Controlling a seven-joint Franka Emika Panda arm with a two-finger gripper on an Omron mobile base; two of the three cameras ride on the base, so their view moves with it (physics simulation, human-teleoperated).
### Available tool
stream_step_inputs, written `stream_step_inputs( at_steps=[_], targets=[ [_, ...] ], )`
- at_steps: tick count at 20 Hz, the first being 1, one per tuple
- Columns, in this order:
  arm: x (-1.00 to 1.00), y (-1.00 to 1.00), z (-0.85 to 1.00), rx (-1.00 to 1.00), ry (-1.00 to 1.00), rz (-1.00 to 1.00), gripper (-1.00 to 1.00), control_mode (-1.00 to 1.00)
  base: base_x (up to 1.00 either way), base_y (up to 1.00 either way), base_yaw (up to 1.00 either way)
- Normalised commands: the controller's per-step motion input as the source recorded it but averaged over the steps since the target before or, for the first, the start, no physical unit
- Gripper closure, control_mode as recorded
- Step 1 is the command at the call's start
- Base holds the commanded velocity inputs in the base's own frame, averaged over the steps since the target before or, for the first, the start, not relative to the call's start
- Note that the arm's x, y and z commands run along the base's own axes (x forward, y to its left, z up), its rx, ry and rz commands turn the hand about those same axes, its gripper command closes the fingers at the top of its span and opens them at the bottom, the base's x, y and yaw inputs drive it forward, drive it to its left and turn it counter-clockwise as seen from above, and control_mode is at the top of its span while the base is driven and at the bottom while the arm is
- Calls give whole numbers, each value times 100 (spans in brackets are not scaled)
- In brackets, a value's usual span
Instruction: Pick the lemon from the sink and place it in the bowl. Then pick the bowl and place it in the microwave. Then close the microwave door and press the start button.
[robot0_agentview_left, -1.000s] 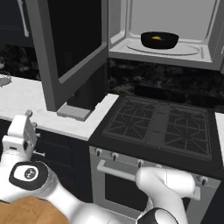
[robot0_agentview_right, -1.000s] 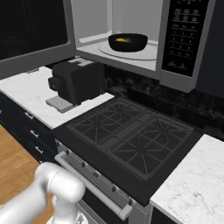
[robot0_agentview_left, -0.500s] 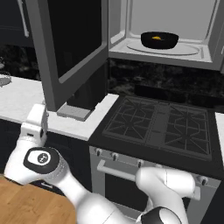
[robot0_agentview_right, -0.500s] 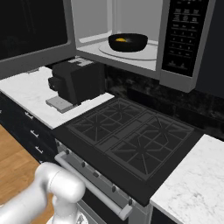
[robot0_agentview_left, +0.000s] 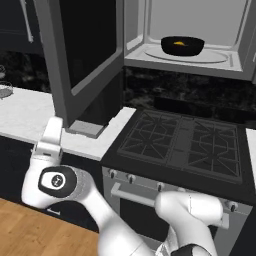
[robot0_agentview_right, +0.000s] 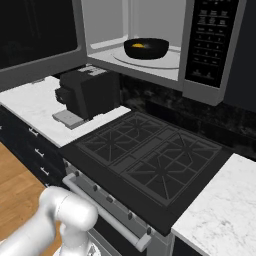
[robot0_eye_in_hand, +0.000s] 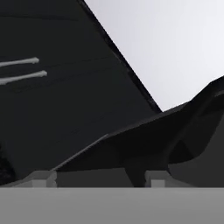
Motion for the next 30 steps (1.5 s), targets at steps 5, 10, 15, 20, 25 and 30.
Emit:
stream_step_inputs(
  at_steps=[5, 10, 15, 20, 25, 30],
  targets=[
    [0, -43, 60, 7, -28, 0, -100, -100, 0, 0, 0],
    [-1, -95, 55, 14, -20, 0, -100, -100, 0, 0, 0],
    [-18, -100, 78, 14, -29, 0, -100, -100, 0, 0, 0],
    [-15, -100, 93, 15, -27, 0, -100, -100, 0, 0, 0],
    [-10, -98, 100, 14, -17, 0, -100, -100, 0, 0, 0],
    [0, -95, 100, 8, -1, 0, -100, -100, 0, 0, 0]
  ],
)
